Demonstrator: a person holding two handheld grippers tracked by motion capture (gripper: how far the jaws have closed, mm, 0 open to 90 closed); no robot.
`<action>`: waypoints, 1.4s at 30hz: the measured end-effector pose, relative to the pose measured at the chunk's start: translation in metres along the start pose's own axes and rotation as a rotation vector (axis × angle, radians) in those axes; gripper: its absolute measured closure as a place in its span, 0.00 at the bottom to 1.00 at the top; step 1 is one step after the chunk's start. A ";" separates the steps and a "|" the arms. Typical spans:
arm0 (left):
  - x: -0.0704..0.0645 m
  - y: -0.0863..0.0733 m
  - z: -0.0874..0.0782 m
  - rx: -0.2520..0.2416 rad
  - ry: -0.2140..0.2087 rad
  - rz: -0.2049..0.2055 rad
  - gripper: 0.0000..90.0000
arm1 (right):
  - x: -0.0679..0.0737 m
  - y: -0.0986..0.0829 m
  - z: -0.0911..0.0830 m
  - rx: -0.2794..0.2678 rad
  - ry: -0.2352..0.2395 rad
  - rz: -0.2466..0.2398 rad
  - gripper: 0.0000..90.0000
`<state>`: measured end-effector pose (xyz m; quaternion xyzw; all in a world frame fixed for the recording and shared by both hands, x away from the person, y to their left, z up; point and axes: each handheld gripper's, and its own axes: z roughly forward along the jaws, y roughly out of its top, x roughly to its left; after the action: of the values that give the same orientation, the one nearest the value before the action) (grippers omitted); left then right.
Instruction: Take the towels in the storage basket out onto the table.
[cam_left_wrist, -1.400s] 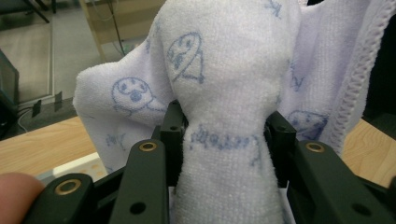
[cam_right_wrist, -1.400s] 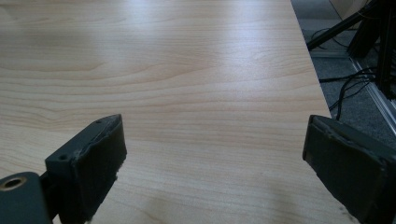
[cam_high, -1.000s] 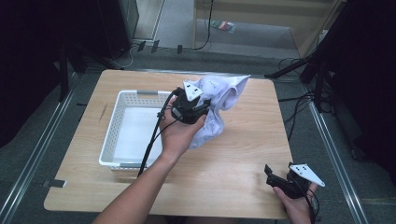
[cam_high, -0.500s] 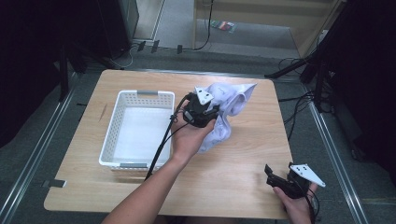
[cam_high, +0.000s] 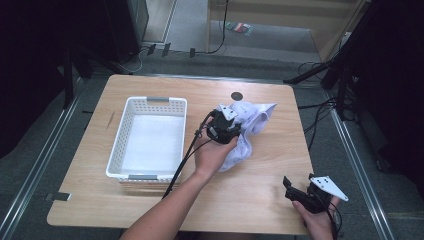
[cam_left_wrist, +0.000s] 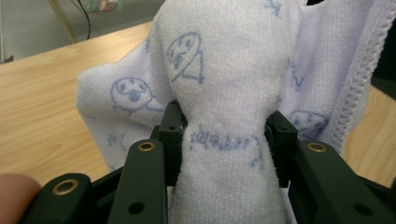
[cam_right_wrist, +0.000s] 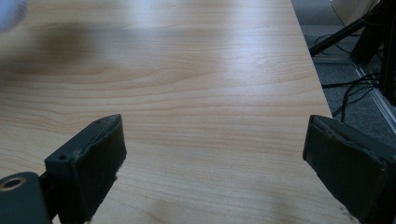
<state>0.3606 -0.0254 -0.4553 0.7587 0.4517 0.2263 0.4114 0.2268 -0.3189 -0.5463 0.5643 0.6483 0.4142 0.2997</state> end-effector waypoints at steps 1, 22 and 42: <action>0.000 0.000 0.000 0.000 0.000 0.000 0.67 | 0.000 0.000 0.000 0.000 0.000 0.000 0.06; 0.000 -0.031 0.039 0.145 0.022 -0.034 0.52 | 0.000 0.000 0.000 0.000 -0.004 -0.002 0.06; 0.006 -0.009 0.002 0.089 -0.025 -0.044 0.00 | 0.000 0.000 0.001 0.001 -0.003 -0.004 0.06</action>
<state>0.3602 -0.0191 -0.4643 0.7689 0.4724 0.1874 0.3879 0.2274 -0.3189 -0.5465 0.5638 0.6492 0.4124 0.3010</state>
